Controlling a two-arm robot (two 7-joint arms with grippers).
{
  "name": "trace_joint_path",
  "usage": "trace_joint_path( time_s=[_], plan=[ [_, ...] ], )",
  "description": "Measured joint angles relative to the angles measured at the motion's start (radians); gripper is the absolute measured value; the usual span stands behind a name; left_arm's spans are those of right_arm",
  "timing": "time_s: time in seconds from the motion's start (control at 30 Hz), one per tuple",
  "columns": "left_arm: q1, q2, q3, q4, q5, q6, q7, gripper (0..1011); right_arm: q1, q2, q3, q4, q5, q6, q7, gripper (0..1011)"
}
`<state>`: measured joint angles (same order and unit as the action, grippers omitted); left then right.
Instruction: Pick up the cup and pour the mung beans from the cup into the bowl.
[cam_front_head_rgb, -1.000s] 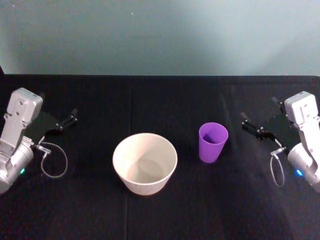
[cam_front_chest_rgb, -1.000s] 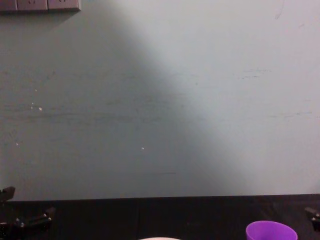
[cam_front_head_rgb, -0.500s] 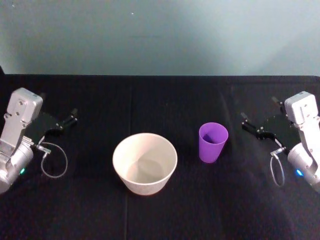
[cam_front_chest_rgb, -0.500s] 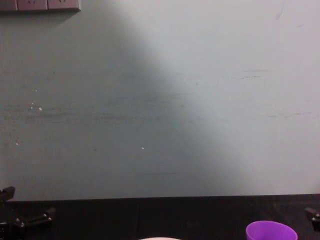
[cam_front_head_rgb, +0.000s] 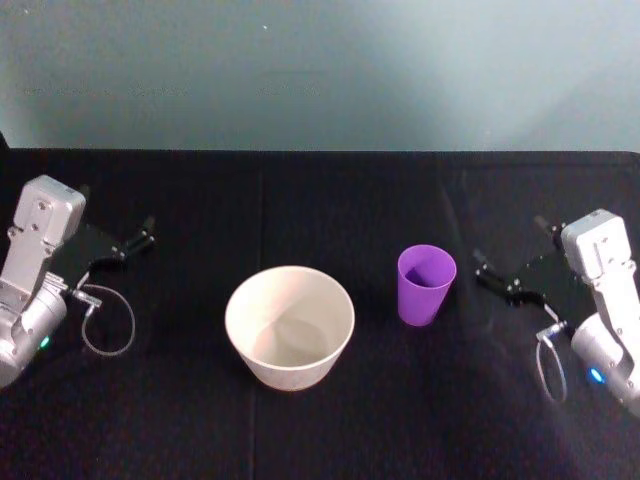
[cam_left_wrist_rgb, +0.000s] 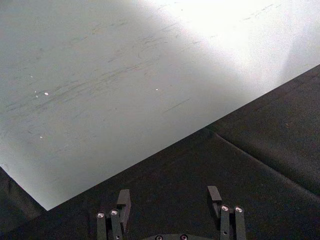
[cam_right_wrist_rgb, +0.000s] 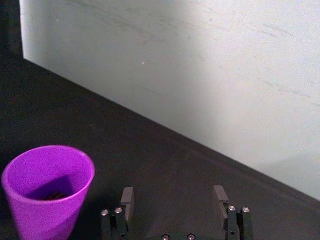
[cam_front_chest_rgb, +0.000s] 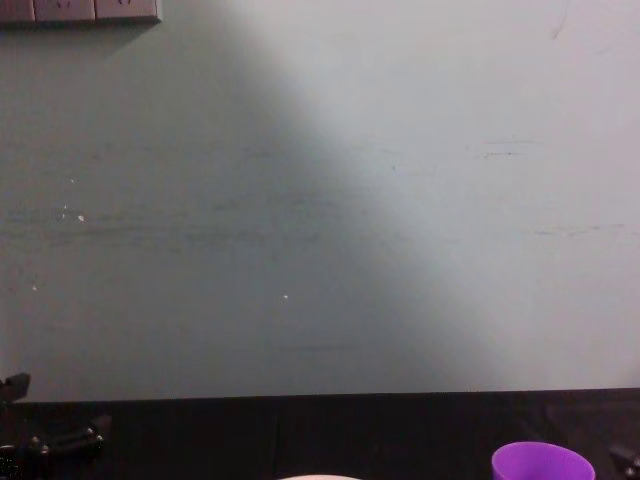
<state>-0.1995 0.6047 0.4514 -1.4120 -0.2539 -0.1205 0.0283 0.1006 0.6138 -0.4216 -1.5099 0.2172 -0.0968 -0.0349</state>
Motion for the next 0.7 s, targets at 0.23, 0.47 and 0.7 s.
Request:
trace_joint_path(
  time_s=[0.23, 0.47, 0.7],
  plan=[
    [0.000, 0.000, 0.000, 0.000, 0.000, 0.000, 0.000, 1000, -0.070, 0.016, 0.016, -0.077, 0.003, 0.047, 0.004, 1003],
    [0.000, 0.000, 0.000, 0.000, 0.000, 0.000, 0.000, 1000, -0.120, 0.020, 0.022, -0.124, 0.003, 0.069, 0.026, 1003],
    [0.000, 0.000, 0.000, 0.000, 0.000, 0.000, 0.000, 1000, -0.149, 0.014, 0.023, -0.161, 0.015, 0.078, 0.070, 1003]
  ],
)
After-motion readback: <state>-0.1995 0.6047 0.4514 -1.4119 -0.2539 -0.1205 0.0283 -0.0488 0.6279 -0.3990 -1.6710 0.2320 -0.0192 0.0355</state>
